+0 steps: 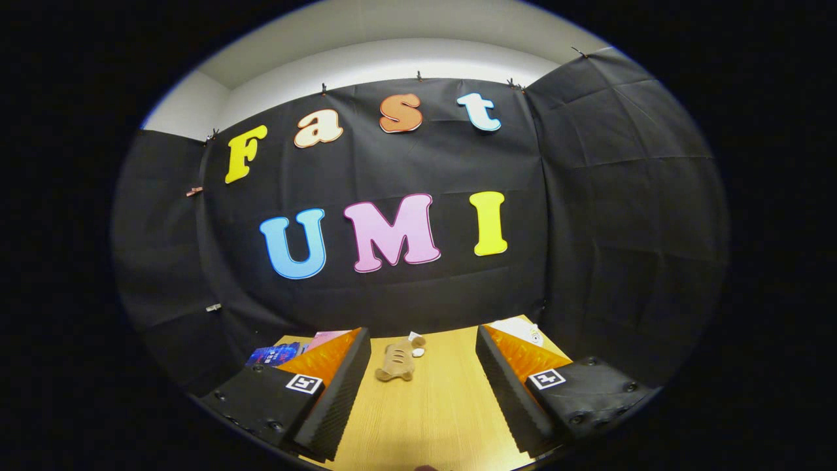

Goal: Open the storage box then place both shoes into the box .Put the left shoe in first, then the right shoe, with the right side of both shoes facing outward in a uniform manner.

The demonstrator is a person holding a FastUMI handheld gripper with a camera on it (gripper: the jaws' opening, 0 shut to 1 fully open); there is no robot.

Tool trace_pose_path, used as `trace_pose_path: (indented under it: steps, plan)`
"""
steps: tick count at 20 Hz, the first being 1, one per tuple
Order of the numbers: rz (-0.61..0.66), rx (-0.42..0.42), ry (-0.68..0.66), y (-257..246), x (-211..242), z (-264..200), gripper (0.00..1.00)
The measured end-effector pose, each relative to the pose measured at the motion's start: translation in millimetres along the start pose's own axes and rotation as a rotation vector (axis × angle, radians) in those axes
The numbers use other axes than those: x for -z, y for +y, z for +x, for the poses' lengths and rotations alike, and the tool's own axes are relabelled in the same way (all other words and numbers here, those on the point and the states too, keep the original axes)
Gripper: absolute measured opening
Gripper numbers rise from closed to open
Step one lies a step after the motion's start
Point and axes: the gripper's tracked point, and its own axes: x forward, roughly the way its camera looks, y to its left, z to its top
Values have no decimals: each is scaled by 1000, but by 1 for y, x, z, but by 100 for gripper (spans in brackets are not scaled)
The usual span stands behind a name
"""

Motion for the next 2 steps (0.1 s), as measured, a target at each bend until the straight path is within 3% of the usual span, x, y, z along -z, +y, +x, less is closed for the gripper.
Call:
trace_pose_path:
  steps: [2]
  plan:
    - [-17,10,-2,6,0,-2,98]
